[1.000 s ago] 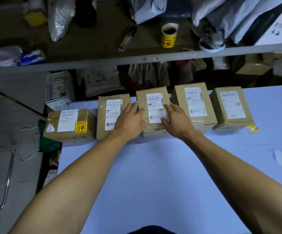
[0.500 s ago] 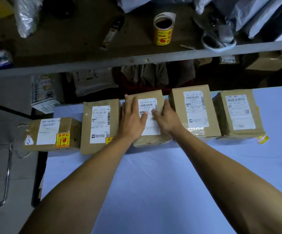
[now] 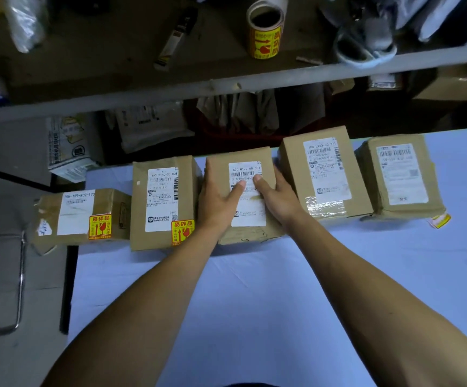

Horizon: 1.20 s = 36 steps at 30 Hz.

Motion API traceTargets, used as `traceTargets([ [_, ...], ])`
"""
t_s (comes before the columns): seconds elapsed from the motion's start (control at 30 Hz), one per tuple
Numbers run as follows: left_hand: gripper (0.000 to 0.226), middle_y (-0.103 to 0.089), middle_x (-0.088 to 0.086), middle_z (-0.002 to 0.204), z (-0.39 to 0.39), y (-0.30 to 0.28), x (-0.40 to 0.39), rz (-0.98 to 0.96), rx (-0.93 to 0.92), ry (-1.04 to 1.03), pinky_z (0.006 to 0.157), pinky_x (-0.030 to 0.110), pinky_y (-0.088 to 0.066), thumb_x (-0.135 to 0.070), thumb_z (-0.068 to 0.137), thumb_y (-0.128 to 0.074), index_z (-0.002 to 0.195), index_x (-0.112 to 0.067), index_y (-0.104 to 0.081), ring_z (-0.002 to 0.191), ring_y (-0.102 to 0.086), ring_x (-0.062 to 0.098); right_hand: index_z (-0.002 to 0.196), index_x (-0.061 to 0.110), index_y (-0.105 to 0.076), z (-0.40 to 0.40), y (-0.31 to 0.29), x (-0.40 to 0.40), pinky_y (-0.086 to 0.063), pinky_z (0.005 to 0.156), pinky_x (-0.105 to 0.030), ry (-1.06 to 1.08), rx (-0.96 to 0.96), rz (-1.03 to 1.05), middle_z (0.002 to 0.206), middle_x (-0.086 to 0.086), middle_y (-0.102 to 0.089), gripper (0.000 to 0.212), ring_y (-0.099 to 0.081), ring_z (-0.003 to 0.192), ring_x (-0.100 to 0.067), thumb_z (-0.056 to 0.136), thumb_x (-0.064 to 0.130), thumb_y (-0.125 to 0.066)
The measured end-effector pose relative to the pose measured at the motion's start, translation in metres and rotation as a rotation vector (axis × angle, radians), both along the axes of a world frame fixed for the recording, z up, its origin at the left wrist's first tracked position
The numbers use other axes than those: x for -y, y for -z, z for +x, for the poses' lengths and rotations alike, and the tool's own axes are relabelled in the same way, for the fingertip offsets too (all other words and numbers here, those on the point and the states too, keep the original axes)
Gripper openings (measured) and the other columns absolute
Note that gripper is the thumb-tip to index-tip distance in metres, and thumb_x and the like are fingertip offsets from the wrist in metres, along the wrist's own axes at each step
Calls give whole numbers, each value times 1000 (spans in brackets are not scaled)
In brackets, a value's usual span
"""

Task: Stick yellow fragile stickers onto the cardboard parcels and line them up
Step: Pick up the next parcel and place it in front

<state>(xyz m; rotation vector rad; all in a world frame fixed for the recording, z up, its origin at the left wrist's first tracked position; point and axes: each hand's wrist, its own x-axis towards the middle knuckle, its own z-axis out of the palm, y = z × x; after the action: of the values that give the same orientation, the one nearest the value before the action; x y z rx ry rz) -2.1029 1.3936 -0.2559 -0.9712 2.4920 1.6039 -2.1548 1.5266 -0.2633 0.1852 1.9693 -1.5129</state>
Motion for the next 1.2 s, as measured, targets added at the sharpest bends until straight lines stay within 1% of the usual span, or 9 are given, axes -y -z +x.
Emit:
traceTargets([
  [0.2, 85, -49, -5, 146, 35, -16, -20, -49, 24, 13, 101, 21, -36, -37, 90, -68, 156, -33, -15, 130, -49, 15, 135, 33, -52, 42, -12, -23, -49, 103, -40, 39, 11, -48, 120, 14, -68, 49, -65, 110, -8, 90, 49, -58],
  [0.33, 90, -49, -5, 147, 71, -29, -32, -62, -6, 3, 110, 37, -41, -43, 85, -70, 155, -34, -15, 131, -48, 18, 133, 33, -53, 75, -28, -39, -49, 101, -39, 27, -10, -50, 118, 13, -68, 41, -65, 107, -10, 93, 44, -57],
  [0.4, 90, -45, -6, 149, 91, -36, -41, -59, -25, -10, 111, 32, -38, -40, 86, -71, 156, -30, -15, 132, -46, 15, 132, 34, -53, 95, -35, -47, -49, 102, -42, 11, -28, -45, 119, 12, -68, 48, -65, 109, -13, 87, 50, -57],
  [0.5, 87, -44, -14, 136, 120, -48, -57, -30, -62, -30, 101, 17, -34, -29, 89, -71, 157, -25, -16, 121, -45, 3, 129, 36, -52, 124, -42, -62, -49, 102, -44, -13, -31, -52, 119, 12, -68, 50, -65, 109, -13, 83, 55, -56],
  [0.57, 86, -47, -15, 131, 139, -51, -67, -12, -57, -21, 99, 19, -38, -29, 90, -70, 156, -29, -16, 116, -48, 3, 124, 38, -51, 142, -46, -73, -50, 102, -44, -25, -37, -51, 119, 12, -67, 39, -65, 109, -13, 88, 52, -55],
  [0.7, 87, -56, -9, 138, 167, -54, -85, 11, -36, -5, 105, 34, -45, -37, 87, -71, 155, -37, -16, 120, -56, 13, 133, 41, -50, 173, -54, -94, -49, 102, -45, 1, -46, -27, 122, 12, -66, 63, -64, 112, -15, 75, 64, -53],
  [0.83, 89, -56, -5, 141, 183, -61, -94, -5, -36, 41, 106, 39, -45, -46, 83, -70, 153, -41, -16, 125, -56, 19, 132, 38, -52, 193, -62, -106, -50, 101, -44, 50, -83, -27, 121, 12, -68, 61, -65, 109, -14, 75, 61, -54],
  [0.97, 88, -56, -4, 141, 198, -70, -99, -4, -44, 106, 104, 35, -45, -44, 86, -69, 154, -39, -14, 125, -55, 19, 133, 35, -52, 220, -75, -115, -51, 100, -42, 117, -107, -22, 120, 11, -68, 53, -67, 108, -13, 84, 52, -55],
  [1.2, 84, -56, -5, 140, 218, -75, -133, 20, -87, 250, 97, 27, -43, -39, 89, -67, 155, -36, -14, 124, -55, 19, 119, 42, -56, 257, -84, -152, -51, 100, -43, 225, -150, 42, 116, 14, -69, 40, -66, 107, -13, 82, 56, -53],
])
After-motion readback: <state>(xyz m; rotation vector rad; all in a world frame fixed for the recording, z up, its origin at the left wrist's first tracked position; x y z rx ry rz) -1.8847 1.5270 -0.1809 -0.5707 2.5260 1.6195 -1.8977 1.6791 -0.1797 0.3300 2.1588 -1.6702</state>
